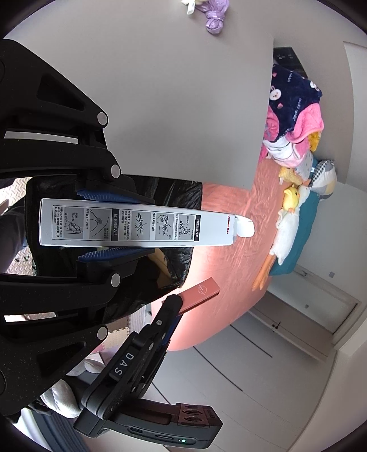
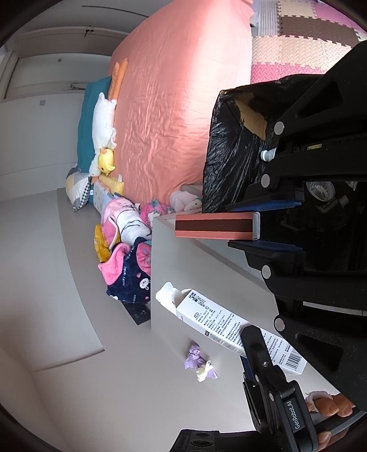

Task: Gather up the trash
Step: 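Carry both boxes over the trash bag and open both grippers, then move both grippers back to the desk toward the plush toy and purple bag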

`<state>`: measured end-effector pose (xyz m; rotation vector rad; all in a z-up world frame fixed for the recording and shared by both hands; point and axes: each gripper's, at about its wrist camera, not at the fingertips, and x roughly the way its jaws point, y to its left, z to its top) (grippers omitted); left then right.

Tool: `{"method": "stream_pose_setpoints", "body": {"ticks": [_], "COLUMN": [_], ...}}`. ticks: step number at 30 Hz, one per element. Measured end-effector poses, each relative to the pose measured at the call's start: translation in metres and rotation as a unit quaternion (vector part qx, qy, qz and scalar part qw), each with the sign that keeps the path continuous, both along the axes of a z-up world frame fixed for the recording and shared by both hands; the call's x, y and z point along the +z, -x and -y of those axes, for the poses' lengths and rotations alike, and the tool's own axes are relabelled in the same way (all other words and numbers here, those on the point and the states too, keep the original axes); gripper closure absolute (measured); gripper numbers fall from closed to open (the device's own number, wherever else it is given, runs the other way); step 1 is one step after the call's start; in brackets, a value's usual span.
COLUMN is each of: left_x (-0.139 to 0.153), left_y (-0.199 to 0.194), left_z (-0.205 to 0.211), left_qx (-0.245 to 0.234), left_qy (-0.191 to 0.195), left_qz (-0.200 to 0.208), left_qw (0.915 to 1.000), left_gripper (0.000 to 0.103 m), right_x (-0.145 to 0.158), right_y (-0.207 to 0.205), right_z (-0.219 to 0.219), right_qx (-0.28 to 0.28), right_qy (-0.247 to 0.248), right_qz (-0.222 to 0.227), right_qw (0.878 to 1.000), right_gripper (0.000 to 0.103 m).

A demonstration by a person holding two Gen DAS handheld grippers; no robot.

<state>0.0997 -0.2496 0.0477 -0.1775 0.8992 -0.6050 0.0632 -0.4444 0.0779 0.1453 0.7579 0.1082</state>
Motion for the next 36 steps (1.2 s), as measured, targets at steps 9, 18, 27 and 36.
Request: {"method": "stream_pose_setpoints", "body": {"ticks": [9, 18, 27, 36], "left_x": [-0.012, -0.01, -0.009, -0.011], "left_y": [-0.009, -0.005, -0.004, -0.006], "left_z": [0.002, -0.004, -0.011, -0.035], "left_qx": [-0.002, -0.01, -0.007, 0.021], "left_qy": [0.048, 0.073, 0.078, 0.077], "left_qz": [-0.025, -0.024, -0.022, -0.019], "left_qw": [0.9985, 0.997, 0.9967, 0.9967], "left_gripper": [0.007, 0.007, 0.007, 0.007], "right_x": [0.009, 0.004, 0.001, -0.001], "right_y": [0.01, 0.012, 0.009, 0.002], "right_z": [0.04, 0.046, 0.035, 0.009], "right_qx": [-0.091, -0.093, -0.083, -0.05], "right_qy": [-0.006, -0.009, -0.009, -0.015], "right_qz": [0.024, 0.02, 0.014, 0.019], "right_qw": [0.996, 0.995, 0.996, 0.998], "right_gripper": [0.025, 0.025, 0.025, 0.025]}}
